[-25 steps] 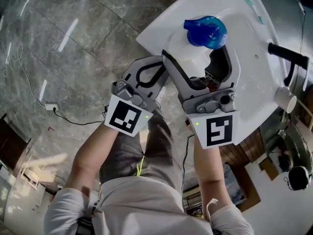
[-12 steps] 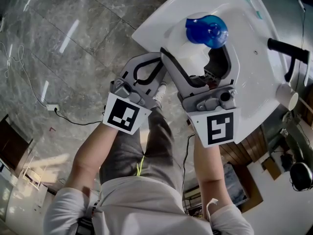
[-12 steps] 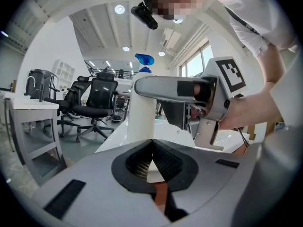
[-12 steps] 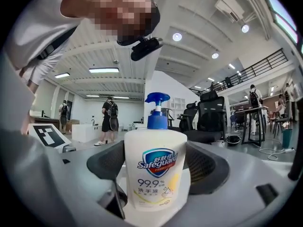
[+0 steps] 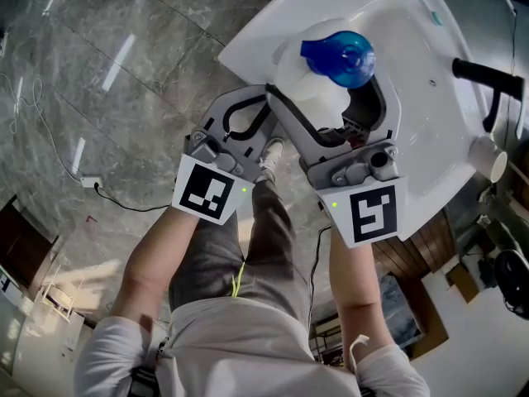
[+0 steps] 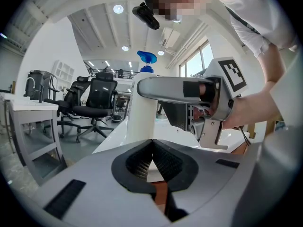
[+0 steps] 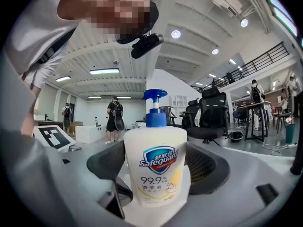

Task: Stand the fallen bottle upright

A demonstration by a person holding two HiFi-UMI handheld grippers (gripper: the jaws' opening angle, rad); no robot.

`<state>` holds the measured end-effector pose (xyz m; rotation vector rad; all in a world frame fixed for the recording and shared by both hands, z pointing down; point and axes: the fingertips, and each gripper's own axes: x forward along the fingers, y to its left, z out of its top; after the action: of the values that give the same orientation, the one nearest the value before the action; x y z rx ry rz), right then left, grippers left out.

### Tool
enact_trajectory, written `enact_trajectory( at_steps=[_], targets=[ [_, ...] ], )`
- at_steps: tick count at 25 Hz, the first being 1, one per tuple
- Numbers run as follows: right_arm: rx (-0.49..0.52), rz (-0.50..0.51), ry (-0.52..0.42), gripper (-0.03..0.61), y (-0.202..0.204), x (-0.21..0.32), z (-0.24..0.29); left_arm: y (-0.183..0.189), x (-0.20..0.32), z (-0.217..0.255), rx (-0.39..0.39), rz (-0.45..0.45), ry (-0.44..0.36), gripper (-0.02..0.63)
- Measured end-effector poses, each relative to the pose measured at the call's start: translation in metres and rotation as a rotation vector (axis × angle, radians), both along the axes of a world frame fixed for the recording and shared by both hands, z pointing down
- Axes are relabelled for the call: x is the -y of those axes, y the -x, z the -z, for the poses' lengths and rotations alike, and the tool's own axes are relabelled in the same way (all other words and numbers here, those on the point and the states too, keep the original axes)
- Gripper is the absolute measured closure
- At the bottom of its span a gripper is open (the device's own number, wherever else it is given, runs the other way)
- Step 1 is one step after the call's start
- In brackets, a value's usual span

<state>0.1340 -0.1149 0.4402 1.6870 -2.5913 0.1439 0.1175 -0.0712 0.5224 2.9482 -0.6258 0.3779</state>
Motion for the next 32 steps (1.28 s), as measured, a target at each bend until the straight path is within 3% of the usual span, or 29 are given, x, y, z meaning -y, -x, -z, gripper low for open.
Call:
enact_trajectory(
  at_steps=[32],
  targets=[
    [-0.030,0.006,0.046,0.213,-0.005,-0.028,-0.008,-0.001,-0.012,0.005,0.002,0.009,-0.012,0.597]
  ],
)
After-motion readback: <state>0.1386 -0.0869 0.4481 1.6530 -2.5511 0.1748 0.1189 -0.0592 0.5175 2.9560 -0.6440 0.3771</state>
